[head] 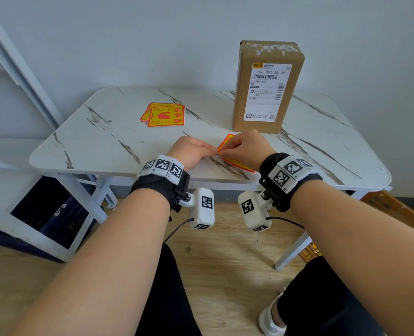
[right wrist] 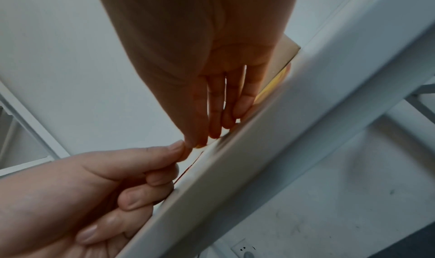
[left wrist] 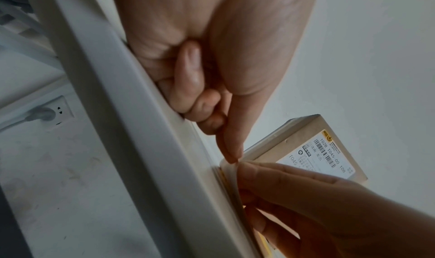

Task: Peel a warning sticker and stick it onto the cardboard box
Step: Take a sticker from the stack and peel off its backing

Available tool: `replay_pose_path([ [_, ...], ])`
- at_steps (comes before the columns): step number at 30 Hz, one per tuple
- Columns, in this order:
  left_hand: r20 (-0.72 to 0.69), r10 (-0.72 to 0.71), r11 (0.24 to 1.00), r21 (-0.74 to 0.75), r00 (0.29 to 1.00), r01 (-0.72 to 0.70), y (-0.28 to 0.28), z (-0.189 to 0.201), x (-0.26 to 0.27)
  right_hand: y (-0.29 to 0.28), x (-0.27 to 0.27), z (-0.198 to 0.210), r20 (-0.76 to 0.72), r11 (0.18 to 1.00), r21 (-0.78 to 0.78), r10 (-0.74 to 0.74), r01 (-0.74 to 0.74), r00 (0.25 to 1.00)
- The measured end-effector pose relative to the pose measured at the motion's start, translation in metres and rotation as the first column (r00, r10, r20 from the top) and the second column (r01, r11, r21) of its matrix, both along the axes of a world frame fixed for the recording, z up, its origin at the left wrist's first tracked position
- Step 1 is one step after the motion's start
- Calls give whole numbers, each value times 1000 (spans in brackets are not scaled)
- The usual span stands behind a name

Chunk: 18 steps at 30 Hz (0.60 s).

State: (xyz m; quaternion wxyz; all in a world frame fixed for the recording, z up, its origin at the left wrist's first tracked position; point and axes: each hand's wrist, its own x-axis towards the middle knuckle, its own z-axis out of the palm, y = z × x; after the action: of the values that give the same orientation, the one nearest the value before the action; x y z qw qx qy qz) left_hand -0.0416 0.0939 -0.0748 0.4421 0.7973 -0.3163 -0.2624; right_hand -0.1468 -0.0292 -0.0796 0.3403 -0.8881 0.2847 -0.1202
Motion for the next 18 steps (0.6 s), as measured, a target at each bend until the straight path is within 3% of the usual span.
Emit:
replay_pose_path([
  [18,7,-34,999,10,999,34,-5,-10,9,4,-1,4,20,998,60,-32,30,999],
])
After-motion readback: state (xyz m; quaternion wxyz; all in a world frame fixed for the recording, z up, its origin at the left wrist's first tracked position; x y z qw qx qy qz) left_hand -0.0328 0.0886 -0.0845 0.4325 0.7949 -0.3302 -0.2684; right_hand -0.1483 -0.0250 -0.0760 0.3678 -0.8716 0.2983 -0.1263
